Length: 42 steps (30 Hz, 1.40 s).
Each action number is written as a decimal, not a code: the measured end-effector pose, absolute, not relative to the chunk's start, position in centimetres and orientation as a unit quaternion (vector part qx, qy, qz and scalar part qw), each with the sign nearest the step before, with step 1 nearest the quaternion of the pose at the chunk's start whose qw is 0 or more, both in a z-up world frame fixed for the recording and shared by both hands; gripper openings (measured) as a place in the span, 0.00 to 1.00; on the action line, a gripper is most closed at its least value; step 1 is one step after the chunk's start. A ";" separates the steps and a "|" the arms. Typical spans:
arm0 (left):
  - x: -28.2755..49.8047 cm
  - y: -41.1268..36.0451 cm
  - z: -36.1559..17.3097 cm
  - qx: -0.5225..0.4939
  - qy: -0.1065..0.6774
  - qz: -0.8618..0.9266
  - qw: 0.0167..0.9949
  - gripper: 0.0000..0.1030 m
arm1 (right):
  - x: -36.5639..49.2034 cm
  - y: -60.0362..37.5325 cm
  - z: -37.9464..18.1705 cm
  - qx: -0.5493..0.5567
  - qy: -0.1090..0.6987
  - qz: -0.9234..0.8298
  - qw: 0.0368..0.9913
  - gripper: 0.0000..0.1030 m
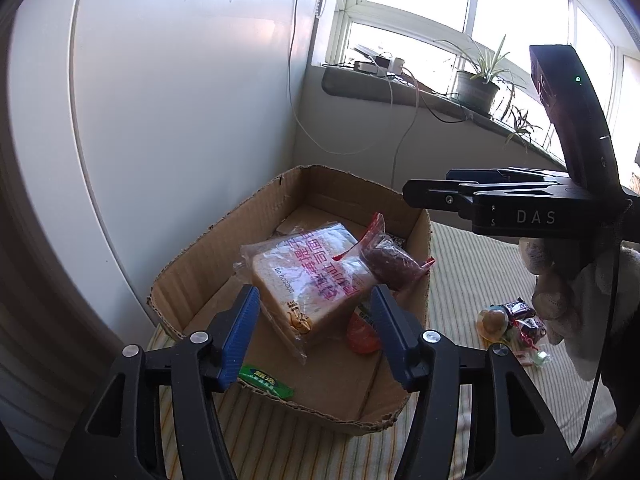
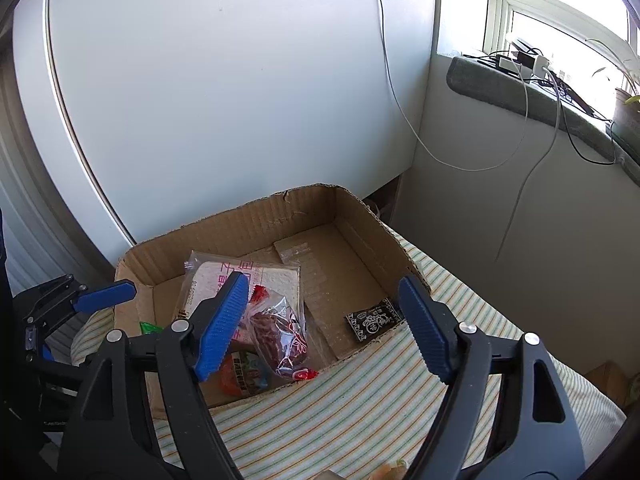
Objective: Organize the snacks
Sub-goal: 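Carry both snacks into the box and open both grippers, then move the left gripper to the yellow candy packet and close on it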
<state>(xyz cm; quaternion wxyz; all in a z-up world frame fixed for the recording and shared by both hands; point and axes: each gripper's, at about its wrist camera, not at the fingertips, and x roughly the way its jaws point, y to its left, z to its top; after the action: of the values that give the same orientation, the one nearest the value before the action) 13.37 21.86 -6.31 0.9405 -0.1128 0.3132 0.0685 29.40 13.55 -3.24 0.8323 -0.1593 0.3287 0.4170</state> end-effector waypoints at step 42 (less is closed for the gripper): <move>15.7 5.4 -10.1 -0.066 0.399 -0.092 0.910 0.42 | 21.8 -8.5 -10.0 -0.116 0.406 0.368 0.828 0.63</move>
<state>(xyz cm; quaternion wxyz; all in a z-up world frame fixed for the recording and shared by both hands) 15.75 5.38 -10.12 0.9101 -0.0656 0.3988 -0.0917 21.79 -8.52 -10.05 0.8282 -0.1164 0.4062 0.3681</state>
